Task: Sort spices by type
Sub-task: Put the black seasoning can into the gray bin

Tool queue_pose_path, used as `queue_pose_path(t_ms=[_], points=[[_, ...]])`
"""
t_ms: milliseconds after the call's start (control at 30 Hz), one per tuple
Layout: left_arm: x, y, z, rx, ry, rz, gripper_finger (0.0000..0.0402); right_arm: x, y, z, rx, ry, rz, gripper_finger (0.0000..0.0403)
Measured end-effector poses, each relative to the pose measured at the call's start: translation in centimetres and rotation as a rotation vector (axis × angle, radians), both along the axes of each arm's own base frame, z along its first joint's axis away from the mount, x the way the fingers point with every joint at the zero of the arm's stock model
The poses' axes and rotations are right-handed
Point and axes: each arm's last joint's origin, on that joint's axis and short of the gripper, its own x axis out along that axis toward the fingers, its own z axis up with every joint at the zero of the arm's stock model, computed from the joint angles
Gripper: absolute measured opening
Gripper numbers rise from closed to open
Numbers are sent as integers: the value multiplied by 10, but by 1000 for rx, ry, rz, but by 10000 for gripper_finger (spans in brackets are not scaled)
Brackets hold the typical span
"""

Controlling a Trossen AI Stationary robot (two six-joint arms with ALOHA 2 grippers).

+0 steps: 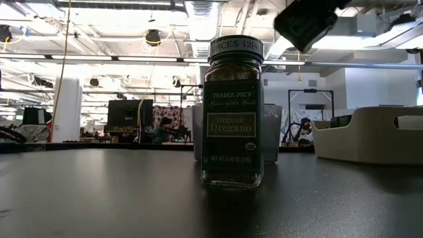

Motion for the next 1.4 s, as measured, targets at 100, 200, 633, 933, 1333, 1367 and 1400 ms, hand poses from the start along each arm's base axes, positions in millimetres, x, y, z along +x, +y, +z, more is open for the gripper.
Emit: queue_pose_path(t_ms=[100, 200, 633, 933, 1333, 1367, 1400], points=[[-24, -15, -10, 88, -74, 101, 249, -9, 4, -2, 0, -33, -28, 152], [-46, -26, -33, 80, -171, 168, 249, -16, 8, -9, 12, -86, -10, 145], [-16, -34, -113, -117, -790, 63, 249, 8, 10, -20, 104, -474, 75, 155], [22, -17, -116, -100, -780, -167, 249, 27, 9, -3, 123, -616, 183, 151], [63, -12, -118, -109, -889, -263, 249, 38, 20, 11, 18, -617, 244, 148], [65, -12, -116, -112, -896, -269, 249, 39, 20, 10, 18, -613, 245, 148], [65, -12, -116, -113, -897, -271, 249, 39, 20, 10, 18, -609, 245, 148]])
